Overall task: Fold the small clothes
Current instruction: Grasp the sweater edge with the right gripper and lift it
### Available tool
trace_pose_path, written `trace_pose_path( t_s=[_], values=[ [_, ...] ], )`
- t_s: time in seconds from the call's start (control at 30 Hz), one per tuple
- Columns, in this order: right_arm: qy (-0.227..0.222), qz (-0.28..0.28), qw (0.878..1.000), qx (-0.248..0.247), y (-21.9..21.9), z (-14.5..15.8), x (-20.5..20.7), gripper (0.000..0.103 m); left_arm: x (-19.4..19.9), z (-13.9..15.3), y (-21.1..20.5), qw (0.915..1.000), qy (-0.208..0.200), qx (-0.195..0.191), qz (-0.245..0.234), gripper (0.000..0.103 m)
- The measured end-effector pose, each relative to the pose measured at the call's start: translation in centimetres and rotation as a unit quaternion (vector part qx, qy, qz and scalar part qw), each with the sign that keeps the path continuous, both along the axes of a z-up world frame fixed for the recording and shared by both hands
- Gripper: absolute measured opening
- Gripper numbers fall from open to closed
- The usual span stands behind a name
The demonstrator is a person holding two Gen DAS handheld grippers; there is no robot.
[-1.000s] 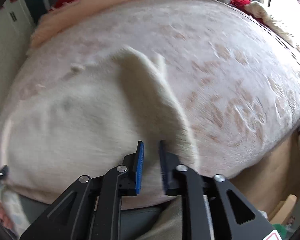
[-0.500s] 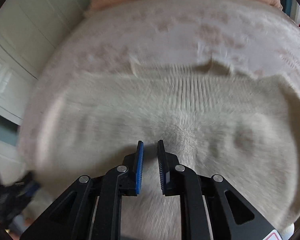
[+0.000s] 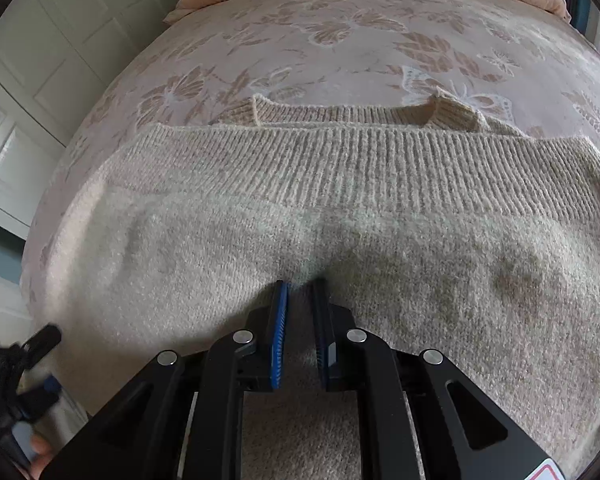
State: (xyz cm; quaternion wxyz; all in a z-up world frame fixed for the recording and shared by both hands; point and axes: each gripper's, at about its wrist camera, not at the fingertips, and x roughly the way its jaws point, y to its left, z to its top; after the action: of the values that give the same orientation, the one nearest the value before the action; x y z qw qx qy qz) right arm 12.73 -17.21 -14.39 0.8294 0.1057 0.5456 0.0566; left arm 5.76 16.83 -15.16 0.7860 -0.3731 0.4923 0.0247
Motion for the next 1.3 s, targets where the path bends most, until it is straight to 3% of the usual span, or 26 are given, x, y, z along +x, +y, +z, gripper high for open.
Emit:
trace_pose_path(
  t_s=[0.03,0.1,0.2,0.3,0.4,0.43,0.47,0.53,0.57,0.63,0.7,0.77,0.8,0.83,0.9,0.93,1.0,1.13,1.2,1.23,1.27,1.3],
  values=[
    [-0.004,0.0,1.0,0.001,-0.1,0.0,-0.1,0.011,0.4,0.4,-0.1,1.0,-0.004,0.002,-0.007,0.031],
    [-0.01,-0.001,1.0,0.006,-0.2,0.1,-0.3,0.011,1.1,2.0,-0.4,0.9996,-0.019,-0.004,-0.022,0.027],
    [-0.021,-0.007,0.999,0.035,-1.0,0.2,-0.8,0.011,1.6,8.1,-3.6,0.9916,-0.095,0.025,-0.083,0.024],
    [-0.033,-0.026,0.996,0.085,-3.4,1.8,-1.9,0.011,1.4,15.8,-11.0,0.9618,-0.189,0.064,-0.187,0.023],
    [-0.065,-0.06,0.992,0.09,-7.9,4.7,-5.1,0.016,0.5,19.3,-17.8,0.9319,-0.232,0.072,-0.269,0.023],
    [-0.069,-0.074,0.99,0.094,-9.7,5.3,-6.3,0.017,0.0,19.9,-20.9,0.9181,-0.242,0.081,-0.303,0.023],
    [-0.071,-0.092,0.989,0.096,-11.7,5.7,-7.5,0.022,-0.5,19.7,-24.0,0.904,-0.243,0.094,-0.339,0.024],
    [-0.068,-0.139,0.984,0.092,-16.5,5.9,-10.8,0.027,-1.2,17.5,-28.7,0.8853,-0.226,0.115,-0.39,0.031],
    [-0.063,-0.158,0.982,0.086,-18.3,5.8,-12.2,0.028,-1.3,16.0,-30.5,0.8782,-0.213,0.123,-0.41,0.032],
    [-0.049,-0.204,0.976,0.065,-21.9,5.7,-15.1,0.029,-2.4,11.5,-33.7,0.868,-0.174,0.152,-0.44,0.045],
    [-0.046,-0.228,0.971,0.058,-24.0,5.9,-17.3,0.029,-3.8,9.0,-34.0,0.8682,-0.153,0.164,-0.442,0.049],
    [-0.049,-0.234,0.969,0.063,-24.7,6.3,-18.8,0.039,-5.6,8.3,-33.0,0.8667,-0.166,0.165,-0.44,0.072],
    [-0.052,-0.232,0.969,0.069,-24.5,6.6,-19.1,0.045,-6.3,8.5,-32.4,0.8619,-0.182,0.18,-0.438,0.087],
    [-0.057,-0.222,0.97,0.082,-24.0,6.8,-19.1,0.057,-7.0,8.8,-31.5,0.8527,-0.201,0.214,-0.432,0.093],
    [-0.065,-0.195,0.972,0.114,-22.4,7.1,-18.3,0.063,-8.1,8.6,-30.1,0.8315,-0.224,0.267,-0.432,0.094],
    [-0.066,-0.183,0.972,0.132,-21.7,7.1,-17.7,0.069,-8.6,8.3,-29.6,0.8258,-0.224,0.284,-0.433,0.094],
    [-0.068,-0.171,0.969,0.168,-20.4,7.0,-16.4,0.075,-8.7,7.5,-28.2,0.8231,-0.211,0.308,-0.428,0.094],
    [-0.039,-0.194,0.955,0.222,-18.6,6.0,-14.0,0.075,-7.3,5.9,-25.6,0.8529,-0.161,0.298,-0.397,0.094],
    [-0.03,-0.197,0.955,0.22,-18.0,5.6,-12.9,0.075,-6.6,5.3,-25.0,0.8613,-0.151,0.292,-0.387,0.094],
    [-0.033,-0.191,0.958,0.212,-17.6,5.7,-12.5,0.063,-6.0,5.0,-24.8,0.8648,-0.147,0.289,-0.383,0.093],
    [-0.034,-0.184,0.962,0.199,-17.3,5.8,-11.8,0.03,-5.6,4.7,-24.7,0.8663,-0.142,0.285,-0.385,0.092],
    [-0.036,-0.181,0.965,0.188,-17.0,6.2,-11.5,0.026,-4.7,4.1,-25.0,0.8672,-0.135,0.277,-0.391,0.077]
  ],
)
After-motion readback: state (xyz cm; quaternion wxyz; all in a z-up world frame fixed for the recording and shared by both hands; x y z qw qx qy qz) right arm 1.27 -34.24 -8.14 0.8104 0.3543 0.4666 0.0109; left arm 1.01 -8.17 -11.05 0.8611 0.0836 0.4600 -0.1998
